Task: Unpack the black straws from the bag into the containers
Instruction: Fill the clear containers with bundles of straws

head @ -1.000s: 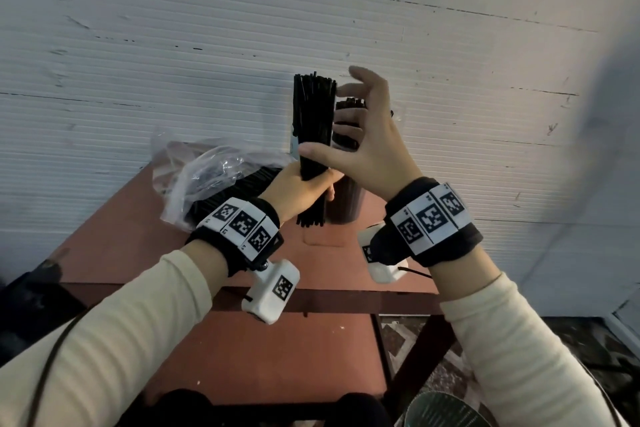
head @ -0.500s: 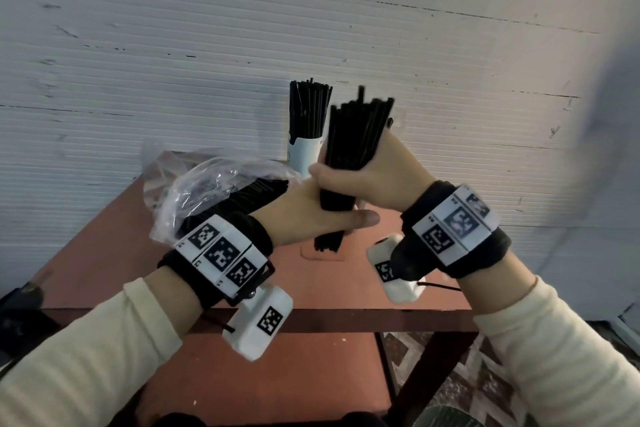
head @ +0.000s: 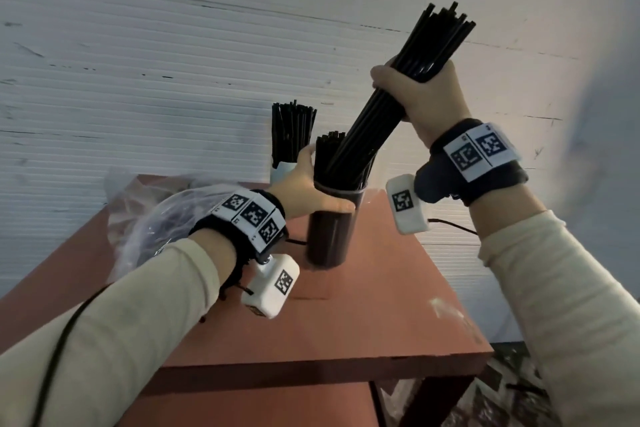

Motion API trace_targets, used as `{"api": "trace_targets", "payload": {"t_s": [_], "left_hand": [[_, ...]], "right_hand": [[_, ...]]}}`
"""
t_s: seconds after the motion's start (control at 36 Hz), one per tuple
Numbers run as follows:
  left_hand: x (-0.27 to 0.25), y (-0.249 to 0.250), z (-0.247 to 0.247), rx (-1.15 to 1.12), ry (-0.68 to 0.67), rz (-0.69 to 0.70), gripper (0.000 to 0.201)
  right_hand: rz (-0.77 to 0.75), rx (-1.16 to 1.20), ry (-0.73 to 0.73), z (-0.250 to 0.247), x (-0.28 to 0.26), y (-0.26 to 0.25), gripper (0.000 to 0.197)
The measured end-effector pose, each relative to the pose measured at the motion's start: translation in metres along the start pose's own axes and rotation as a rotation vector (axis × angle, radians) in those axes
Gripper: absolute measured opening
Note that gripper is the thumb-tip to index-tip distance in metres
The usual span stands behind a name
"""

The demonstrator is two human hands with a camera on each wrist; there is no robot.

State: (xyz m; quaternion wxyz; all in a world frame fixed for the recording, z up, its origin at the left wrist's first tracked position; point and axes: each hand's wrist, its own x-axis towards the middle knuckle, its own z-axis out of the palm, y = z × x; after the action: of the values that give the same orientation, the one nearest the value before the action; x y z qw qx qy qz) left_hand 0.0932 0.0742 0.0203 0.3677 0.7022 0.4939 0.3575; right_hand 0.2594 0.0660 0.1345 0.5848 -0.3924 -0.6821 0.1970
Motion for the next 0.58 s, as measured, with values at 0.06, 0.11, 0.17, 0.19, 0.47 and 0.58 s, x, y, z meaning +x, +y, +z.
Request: {"api": "trace_targets", "payload": {"t_s": [0.06, 0.11, 0.17, 0.19, 0.47, 0.58], "left_hand": [[0.002, 0.0, -0.004, 0.052, -0.028, -0.002, 0.086], [0.001, 0.0, -0.007, 0.085, -0.049, 0.018, 0.07], [0.002, -0.001, -0.009, 0.089, -0.046, 0.026, 0.076], [0.002, -0.002, -0.009, 0.09, -0.045, 0.029, 0.079], [0.006, -0.01, -0.006, 0.069, -0.021, 0.022, 0.089], [0.007, -0.011, -0.006, 0.046, -0.021, 0.033, 0.089]], "right_hand": [[-0.011, -0.022, -0.008, 0.001, 0.006, 0.004, 0.013], [-0.026, -0.055, -0.018, 0.003, 0.01, 0.008, 0.012], [-0.047, -0.091, -0.032, 0.006, 0.013, 0.013, 0.014], [-0.052, -0.11, -0.046, 0.008, 0.014, 0.015, 0.015], [-0.045, -0.313, -0.26, 0.036, -0.005, 0.047, 0.037], [-0.048, -0.336, -0.302, 0.033, -0.008, 0.049, 0.034]]}}
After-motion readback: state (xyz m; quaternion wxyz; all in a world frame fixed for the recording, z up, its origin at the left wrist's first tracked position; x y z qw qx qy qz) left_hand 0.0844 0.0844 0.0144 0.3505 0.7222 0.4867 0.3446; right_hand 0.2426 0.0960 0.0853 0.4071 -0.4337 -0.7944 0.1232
